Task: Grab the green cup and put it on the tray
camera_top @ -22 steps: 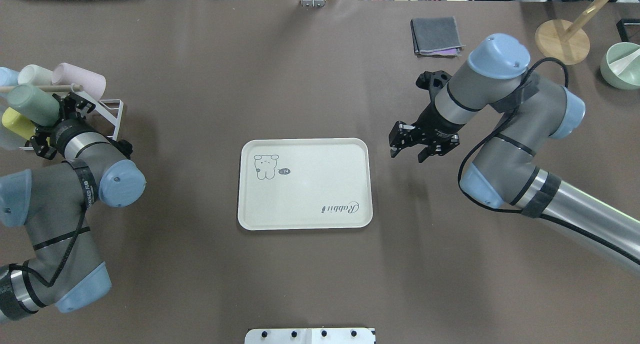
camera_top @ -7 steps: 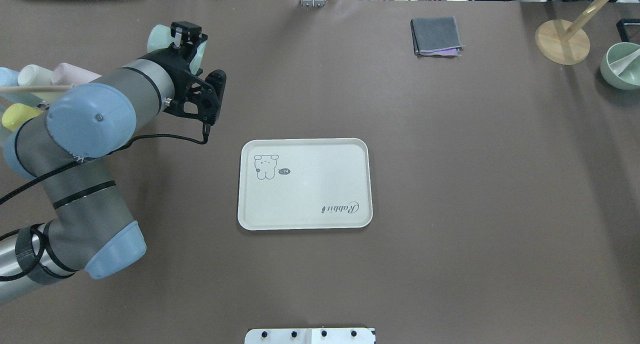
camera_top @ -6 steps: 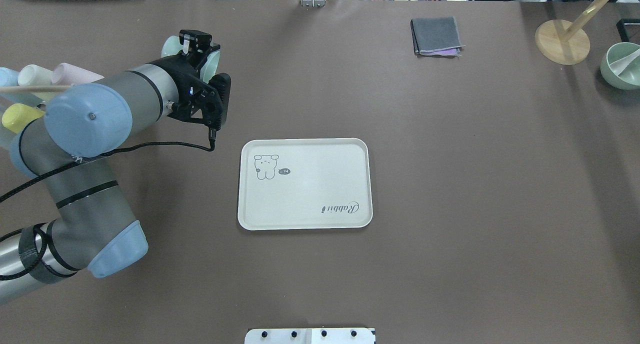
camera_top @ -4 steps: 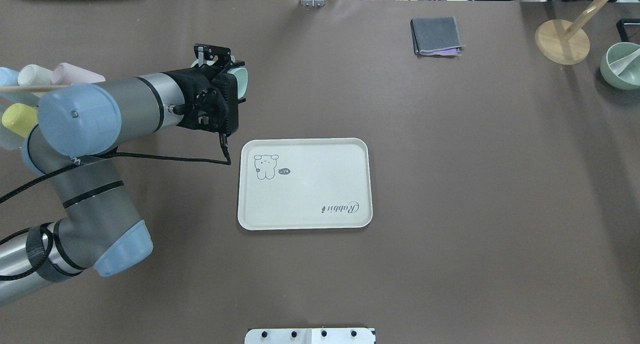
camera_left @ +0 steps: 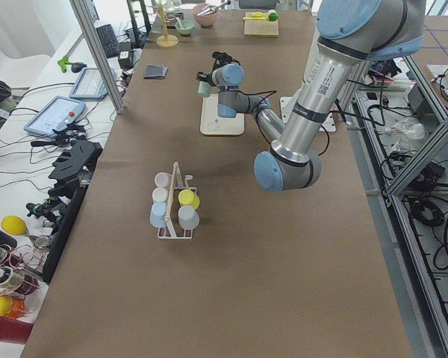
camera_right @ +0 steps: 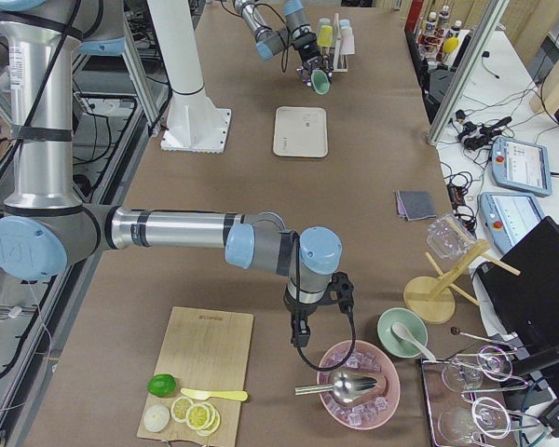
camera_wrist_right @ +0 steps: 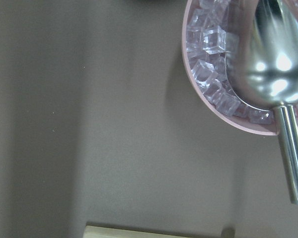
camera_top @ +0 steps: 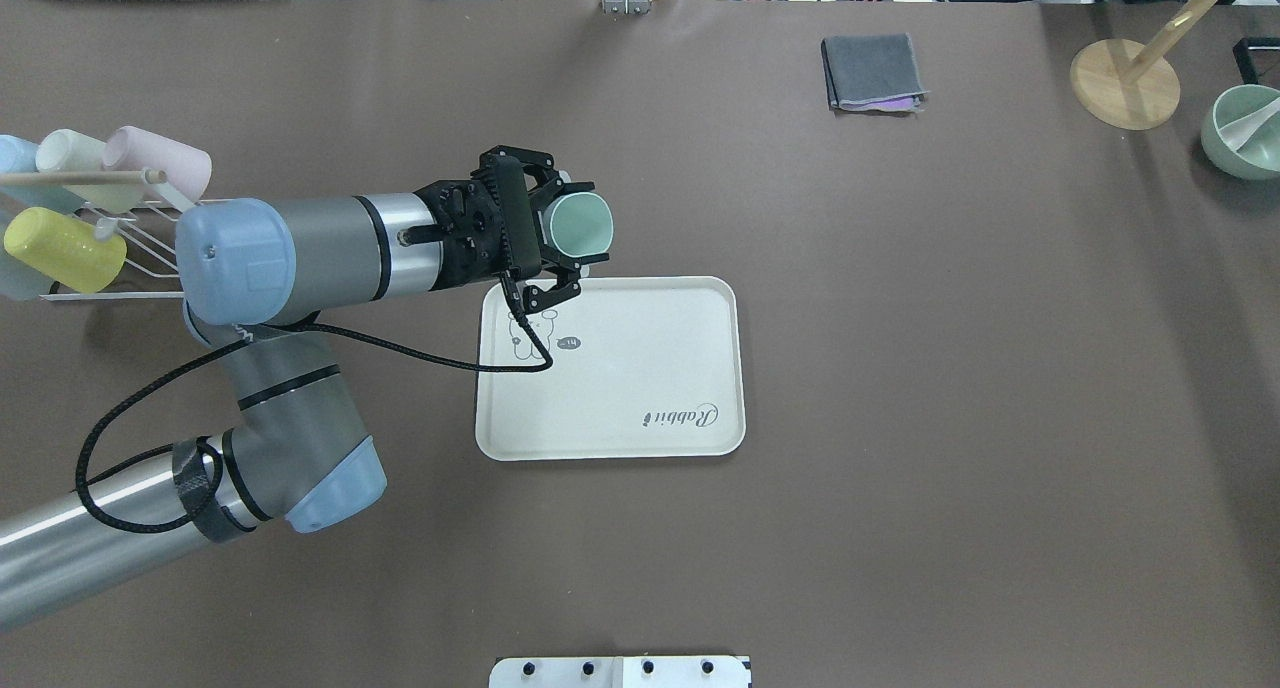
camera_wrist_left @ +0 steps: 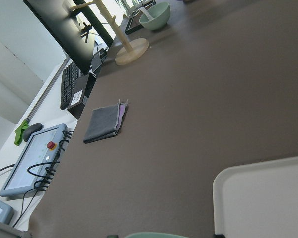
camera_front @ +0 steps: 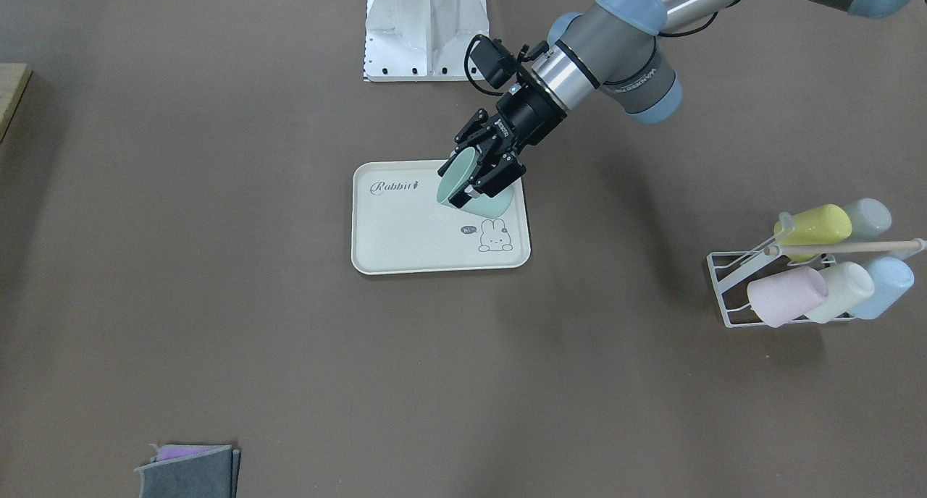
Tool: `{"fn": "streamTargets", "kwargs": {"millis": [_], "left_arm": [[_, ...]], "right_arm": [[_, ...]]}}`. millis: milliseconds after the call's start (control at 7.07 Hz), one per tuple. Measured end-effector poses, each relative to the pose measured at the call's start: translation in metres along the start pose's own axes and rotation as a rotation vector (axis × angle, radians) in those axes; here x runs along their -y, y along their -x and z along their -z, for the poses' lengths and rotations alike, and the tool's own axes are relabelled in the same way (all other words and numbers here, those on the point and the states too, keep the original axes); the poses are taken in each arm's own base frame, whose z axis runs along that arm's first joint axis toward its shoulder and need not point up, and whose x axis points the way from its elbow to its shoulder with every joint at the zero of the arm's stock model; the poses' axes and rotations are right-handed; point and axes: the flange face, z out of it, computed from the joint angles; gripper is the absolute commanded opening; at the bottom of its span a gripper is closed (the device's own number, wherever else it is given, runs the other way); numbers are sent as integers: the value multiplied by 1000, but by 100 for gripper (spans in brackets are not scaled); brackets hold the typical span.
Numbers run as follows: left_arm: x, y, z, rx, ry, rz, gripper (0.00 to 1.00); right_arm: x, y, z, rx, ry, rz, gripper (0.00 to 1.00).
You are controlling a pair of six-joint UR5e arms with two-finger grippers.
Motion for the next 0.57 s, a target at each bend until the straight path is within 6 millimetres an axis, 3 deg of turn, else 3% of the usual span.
{"fn": "streamTargets", "kwargs": {"millis": [283,565], "left_arm": [[-30,-21,-37,-40,-128,183,44],[-54,-43,-54,-86,-224,335,45]], "right_arm": [[-1,0,-1,8,1,-3,100],[-1,0,-2,12,2,-5,100]]}}
